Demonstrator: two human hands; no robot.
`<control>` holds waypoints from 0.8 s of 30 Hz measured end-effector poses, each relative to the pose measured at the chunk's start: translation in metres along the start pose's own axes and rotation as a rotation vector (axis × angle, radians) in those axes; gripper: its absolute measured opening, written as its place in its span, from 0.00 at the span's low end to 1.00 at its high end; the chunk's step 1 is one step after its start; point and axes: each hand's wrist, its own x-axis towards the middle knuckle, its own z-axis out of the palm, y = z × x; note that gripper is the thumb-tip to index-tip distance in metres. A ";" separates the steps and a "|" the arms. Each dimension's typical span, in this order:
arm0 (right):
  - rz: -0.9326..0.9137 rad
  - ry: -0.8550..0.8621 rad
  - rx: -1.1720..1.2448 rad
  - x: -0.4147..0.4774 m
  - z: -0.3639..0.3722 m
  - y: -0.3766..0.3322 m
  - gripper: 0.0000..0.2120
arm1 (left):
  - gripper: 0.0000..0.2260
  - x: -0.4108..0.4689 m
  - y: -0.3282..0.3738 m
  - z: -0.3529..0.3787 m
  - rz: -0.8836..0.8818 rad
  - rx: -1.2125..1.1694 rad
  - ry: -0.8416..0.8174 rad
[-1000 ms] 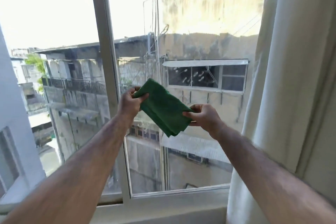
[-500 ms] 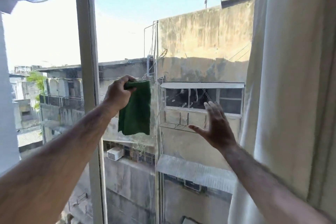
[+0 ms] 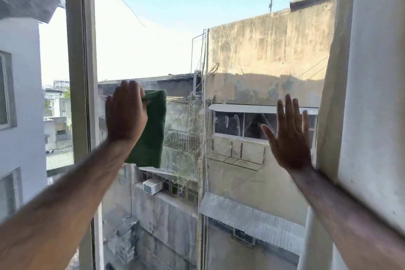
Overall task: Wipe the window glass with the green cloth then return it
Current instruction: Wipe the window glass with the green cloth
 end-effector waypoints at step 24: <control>-0.044 0.219 -0.081 0.001 0.034 0.013 0.34 | 0.35 -0.079 0.060 0.095 0.372 -0.011 -0.086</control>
